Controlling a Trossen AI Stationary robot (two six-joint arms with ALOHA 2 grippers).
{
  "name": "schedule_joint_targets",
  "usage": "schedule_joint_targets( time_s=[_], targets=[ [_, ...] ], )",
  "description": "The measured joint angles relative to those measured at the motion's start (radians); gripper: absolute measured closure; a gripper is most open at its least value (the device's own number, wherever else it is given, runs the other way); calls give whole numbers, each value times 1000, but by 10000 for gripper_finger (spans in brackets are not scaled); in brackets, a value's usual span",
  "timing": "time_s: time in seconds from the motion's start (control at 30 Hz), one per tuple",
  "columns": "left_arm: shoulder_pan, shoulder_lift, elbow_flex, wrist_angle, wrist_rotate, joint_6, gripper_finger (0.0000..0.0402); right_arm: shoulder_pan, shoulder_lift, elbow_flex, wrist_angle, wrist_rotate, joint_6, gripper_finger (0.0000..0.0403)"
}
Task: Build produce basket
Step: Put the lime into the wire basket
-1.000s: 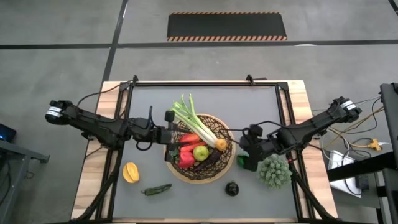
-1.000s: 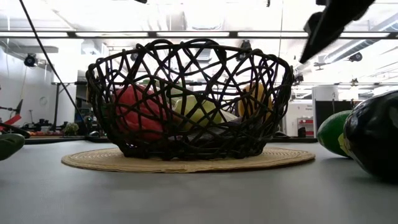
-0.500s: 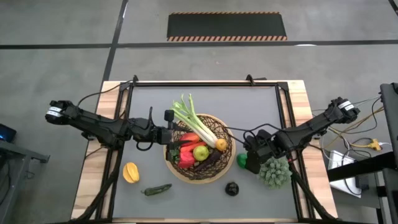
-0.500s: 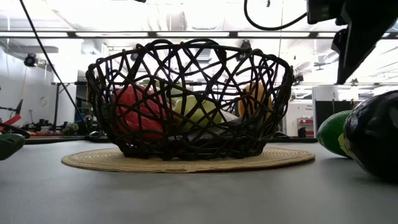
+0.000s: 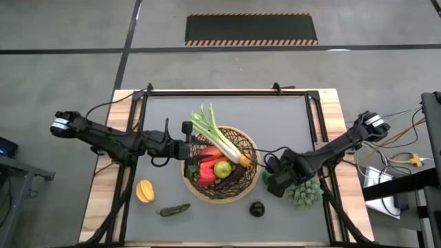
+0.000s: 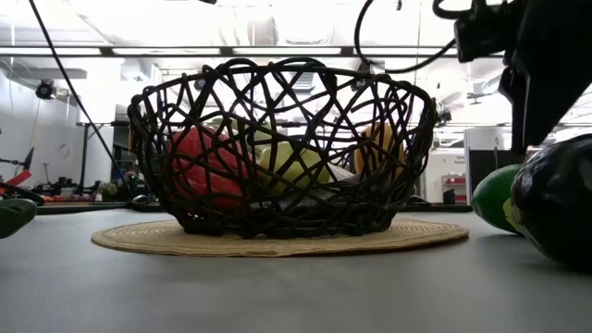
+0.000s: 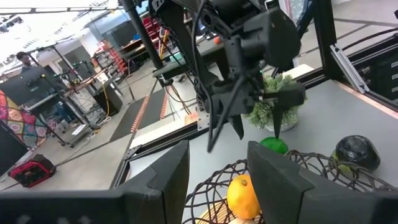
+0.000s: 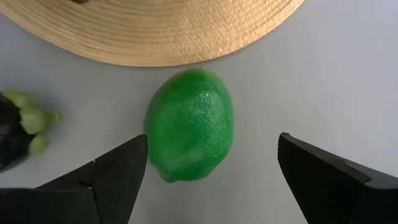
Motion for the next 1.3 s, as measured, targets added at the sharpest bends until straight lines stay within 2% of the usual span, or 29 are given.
schedule_joint_targets(
  time_s=[0.87, 1.03, 1.3],
  targets=[
    [0, 0, 0, -2, 0, 0, 257, 4, 144, -1, 38, -8, -3, 72],
    [0, 0, 0, -2, 0, 0, 257, 4, 144, -1, 39, -8, -3, 96],
    [0, 0, 0, -1, 0, 0, 257, 4, 144, -1, 42, -14, -3, 161]
  ],
)
